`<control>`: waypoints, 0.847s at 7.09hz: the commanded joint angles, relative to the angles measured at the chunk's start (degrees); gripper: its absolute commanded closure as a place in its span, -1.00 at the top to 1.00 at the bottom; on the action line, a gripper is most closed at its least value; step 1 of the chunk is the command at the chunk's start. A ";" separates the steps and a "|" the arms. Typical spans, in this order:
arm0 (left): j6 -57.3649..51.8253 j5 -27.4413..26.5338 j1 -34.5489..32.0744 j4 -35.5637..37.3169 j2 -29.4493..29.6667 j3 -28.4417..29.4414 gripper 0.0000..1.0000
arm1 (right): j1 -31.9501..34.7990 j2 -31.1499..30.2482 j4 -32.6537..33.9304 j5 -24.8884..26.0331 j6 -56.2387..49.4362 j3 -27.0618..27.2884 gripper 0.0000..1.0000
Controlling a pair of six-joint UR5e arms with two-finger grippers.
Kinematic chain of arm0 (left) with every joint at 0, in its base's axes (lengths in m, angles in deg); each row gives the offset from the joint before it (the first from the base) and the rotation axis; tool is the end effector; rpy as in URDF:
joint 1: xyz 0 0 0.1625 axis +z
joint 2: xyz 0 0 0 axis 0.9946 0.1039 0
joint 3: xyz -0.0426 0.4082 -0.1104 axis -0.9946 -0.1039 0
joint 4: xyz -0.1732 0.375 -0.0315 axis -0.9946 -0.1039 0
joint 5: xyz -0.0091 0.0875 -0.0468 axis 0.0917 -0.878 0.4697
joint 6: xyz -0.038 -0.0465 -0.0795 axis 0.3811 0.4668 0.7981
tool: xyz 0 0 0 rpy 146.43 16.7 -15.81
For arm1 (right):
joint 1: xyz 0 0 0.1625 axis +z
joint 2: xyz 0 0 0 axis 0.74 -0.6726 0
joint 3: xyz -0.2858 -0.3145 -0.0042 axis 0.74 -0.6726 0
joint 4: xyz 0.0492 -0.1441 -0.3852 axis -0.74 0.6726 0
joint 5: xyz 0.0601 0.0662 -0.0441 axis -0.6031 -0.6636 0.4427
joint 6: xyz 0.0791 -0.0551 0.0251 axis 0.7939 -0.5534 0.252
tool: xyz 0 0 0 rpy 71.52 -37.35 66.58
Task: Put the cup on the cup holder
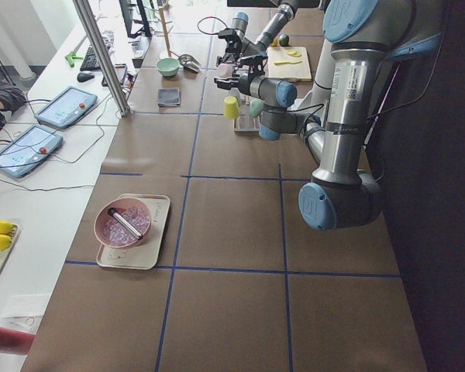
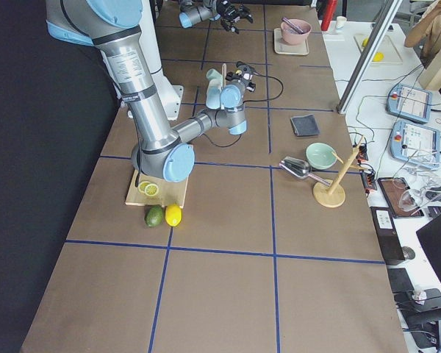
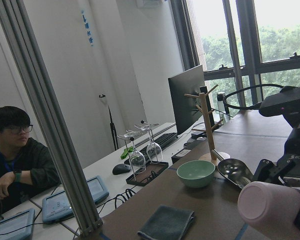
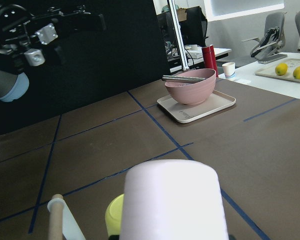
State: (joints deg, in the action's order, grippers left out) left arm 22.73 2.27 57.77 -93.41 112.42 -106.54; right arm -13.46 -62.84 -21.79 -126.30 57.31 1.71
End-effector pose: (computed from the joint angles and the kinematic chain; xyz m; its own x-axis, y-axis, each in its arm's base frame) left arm 0.3205 -0.3502 0.2434 0.6818 0.6657 -0.3034 0.3780 0.0345 0.9252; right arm -0.4520 -0.4282 0.2876 0.0397 -0.9229 0.3829 -0.4346 0.3291 0.8383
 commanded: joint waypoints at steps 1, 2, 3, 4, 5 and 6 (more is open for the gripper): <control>2.84 7.24 -7.43 17.52 -0.16 -2.96 1.00 | -0.62 0.40 -3.87 1.08 -0.22 -1.84 -0.57; 6.34 16.53 -13.05 23.98 -0.07 -2.98 1.00 | -0.79 0.48 -3.96 1.08 -0.22 -1.41 -0.57; 6.63 21.93 -15.11 27.35 -0.07 -2.98 1.00 | -1.05 0.31 -4.05 0.99 -0.30 -1.32 -0.57; 6.81 26.69 -16.43 33.39 -0.07 -3.07 1.00 | -1.32 0.05 -4.05 0.99 -0.30 -1.40 -0.57; 7.07 32.39 -19.49 41.80 0.37 -3.07 1.00 | -1.49 0.05 -4.05 1.08 -0.30 -1.40 -0.52; 7.08 34.71 -22.30 48.84 0.72 -3.07 1.00 | -1.50 -0.13 -4.05 0.99 -0.30 -1.40 -0.49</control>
State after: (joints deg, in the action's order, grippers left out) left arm 29.66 32.79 38.73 -53.13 112.75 -109.59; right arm -14.86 -62.80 -25.83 -125.26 57.01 0.31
